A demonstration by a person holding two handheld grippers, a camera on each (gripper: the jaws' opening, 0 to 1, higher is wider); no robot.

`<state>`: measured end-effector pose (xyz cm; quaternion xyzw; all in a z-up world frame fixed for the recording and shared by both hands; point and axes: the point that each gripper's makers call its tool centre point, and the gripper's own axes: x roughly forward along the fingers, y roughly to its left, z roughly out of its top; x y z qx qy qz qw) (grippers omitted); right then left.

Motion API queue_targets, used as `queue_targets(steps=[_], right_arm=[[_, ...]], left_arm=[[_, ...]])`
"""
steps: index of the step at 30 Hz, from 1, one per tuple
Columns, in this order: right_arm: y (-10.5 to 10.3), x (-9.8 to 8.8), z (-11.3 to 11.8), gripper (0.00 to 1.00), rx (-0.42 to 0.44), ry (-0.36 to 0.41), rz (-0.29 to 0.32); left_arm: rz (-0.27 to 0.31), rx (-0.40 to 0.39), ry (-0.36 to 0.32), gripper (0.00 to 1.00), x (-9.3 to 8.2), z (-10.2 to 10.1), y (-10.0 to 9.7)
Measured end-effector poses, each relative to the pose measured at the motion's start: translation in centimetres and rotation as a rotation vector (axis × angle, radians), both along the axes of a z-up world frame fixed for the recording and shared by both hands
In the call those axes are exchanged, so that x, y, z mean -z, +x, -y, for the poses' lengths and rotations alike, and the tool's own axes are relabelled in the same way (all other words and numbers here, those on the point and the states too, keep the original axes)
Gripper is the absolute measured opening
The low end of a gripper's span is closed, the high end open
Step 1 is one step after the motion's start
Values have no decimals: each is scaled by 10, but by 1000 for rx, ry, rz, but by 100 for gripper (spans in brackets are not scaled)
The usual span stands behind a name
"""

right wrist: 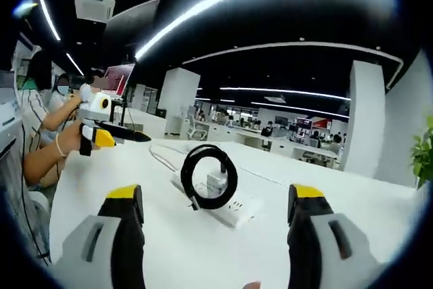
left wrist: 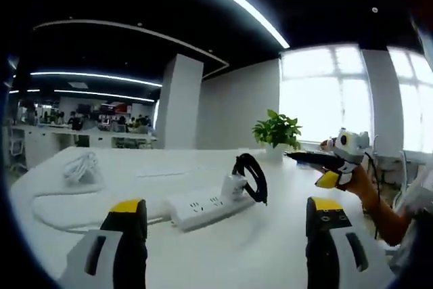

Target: Straighten the power strip on the desk, plug the charger into it

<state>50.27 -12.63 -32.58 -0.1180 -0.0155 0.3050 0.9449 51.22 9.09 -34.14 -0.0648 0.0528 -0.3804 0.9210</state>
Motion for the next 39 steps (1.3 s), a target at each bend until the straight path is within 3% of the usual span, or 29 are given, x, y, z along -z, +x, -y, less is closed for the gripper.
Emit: queue_targets(steps=[3, 7, 12, 19, 21, 23, 25, 29, 33, 39], right_arm=[[-9, 9, 9, 89, 62, 4, -20], [-20, 14, 11, 89, 80, 22, -54], [-31, 23, 14, 87, 114, 6, -106], [-44, 43, 15, 88, 102, 50, -187], [-45, 48, 14, 88, 90, 22, -181], [-46, 53, 15, 89, 91, 2, -188], [-47, 55, 15, 92, 92, -20, -187], [-49, 57, 16, 96, 88, -47, -190], [-51, 54, 14, 98, 81, -15, -183], [-53, 57, 14, 100, 83, -27, -198]], left_arm=[[-8, -19, 9, 99, 4, -5, -7], [3, -40, -3, 99, 5, -10, -14], [-26, -110, 6, 99, 12, -20, -15], [-30, -195, 110, 99, 29, -28, -18], [-32, -198, 110, 99, 30, -29, -19], [-29, -224, 47, 99, 26, -31, -18], [-34, -225, 39, 99, 27, -32, -19], [-46, -234, 47, 99, 30, -32, -21], [-77, -228, 81, 98, 38, -31, -22], [-120, -226, 56, 93, 43, -31, -23]])
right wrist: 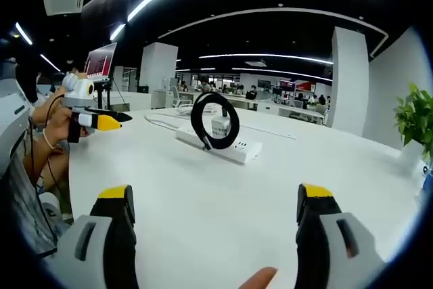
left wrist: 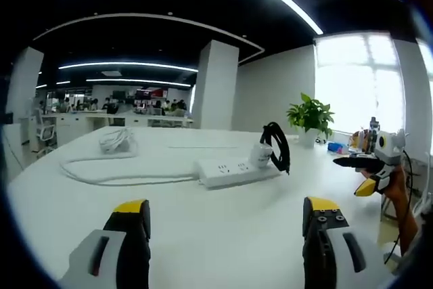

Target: Straighten the power strip on the desk, plug the charger into it

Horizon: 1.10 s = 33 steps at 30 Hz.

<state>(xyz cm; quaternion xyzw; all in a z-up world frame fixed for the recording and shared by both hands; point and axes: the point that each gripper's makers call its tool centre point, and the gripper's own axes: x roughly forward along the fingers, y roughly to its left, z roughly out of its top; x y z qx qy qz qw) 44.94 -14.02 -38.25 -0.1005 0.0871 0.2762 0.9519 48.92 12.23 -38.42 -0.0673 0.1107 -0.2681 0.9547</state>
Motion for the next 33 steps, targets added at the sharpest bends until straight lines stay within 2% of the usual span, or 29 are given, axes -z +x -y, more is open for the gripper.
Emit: queue_targets(steps=[7, 10, 16, 33], right_arm=[[1, 3, 0, 100, -1, -10, -6], [2, 5, 2, 100, 16, -6, -7], [3, 4, -1, 100, 12, 18, -2], [-6, -6, -4, 100, 17, 1, 21]], left_arm=[[-9, 25, 4, 91, 1, 5, -4], [-44, 62, -7, 93, 4, 11, -8], [-80, 60, -58, 92, 7, 11, -7], [-63, 60, -65, 92, 2, 9, -9]])
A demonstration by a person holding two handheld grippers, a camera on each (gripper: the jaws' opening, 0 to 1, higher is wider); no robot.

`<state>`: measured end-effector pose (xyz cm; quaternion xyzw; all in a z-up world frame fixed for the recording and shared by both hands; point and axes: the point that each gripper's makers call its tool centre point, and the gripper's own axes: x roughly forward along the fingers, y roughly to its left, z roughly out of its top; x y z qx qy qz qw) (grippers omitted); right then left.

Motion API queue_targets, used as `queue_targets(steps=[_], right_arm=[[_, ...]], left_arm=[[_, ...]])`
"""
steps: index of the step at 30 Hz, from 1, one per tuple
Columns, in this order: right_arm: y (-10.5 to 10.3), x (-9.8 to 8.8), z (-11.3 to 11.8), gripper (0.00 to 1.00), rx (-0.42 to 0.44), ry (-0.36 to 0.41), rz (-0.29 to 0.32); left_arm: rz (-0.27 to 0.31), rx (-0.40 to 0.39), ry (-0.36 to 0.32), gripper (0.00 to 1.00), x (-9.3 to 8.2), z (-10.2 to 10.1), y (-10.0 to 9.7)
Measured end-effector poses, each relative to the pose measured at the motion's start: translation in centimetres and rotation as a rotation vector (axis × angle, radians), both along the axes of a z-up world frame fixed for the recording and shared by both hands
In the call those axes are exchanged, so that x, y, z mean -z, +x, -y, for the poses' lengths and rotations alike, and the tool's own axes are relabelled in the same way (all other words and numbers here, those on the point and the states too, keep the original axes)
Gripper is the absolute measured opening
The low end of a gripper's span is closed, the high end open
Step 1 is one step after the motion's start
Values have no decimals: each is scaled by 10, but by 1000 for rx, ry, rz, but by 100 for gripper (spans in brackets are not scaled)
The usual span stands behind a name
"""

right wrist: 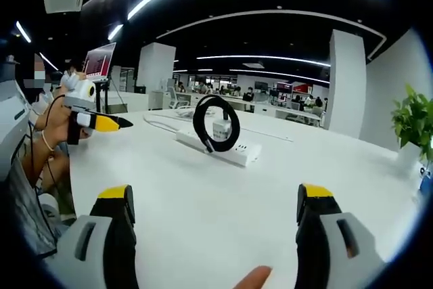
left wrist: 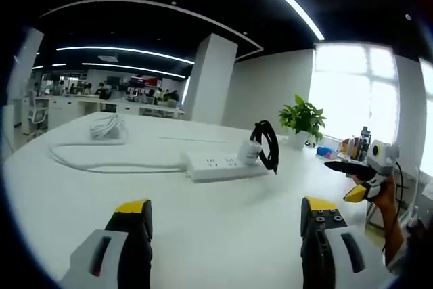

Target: Straighten the power strip on the desk, plug the charger into it

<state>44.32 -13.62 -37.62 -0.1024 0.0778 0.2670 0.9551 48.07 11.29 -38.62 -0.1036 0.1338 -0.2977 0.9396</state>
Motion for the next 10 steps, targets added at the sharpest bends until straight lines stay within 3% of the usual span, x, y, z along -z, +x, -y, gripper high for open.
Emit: queue_targets(steps=[10], right_arm=[[1, 3, -4, 100, -15, 3, -15]], left_arm=[[2, 7, 20, 91, 0, 1, -2]])
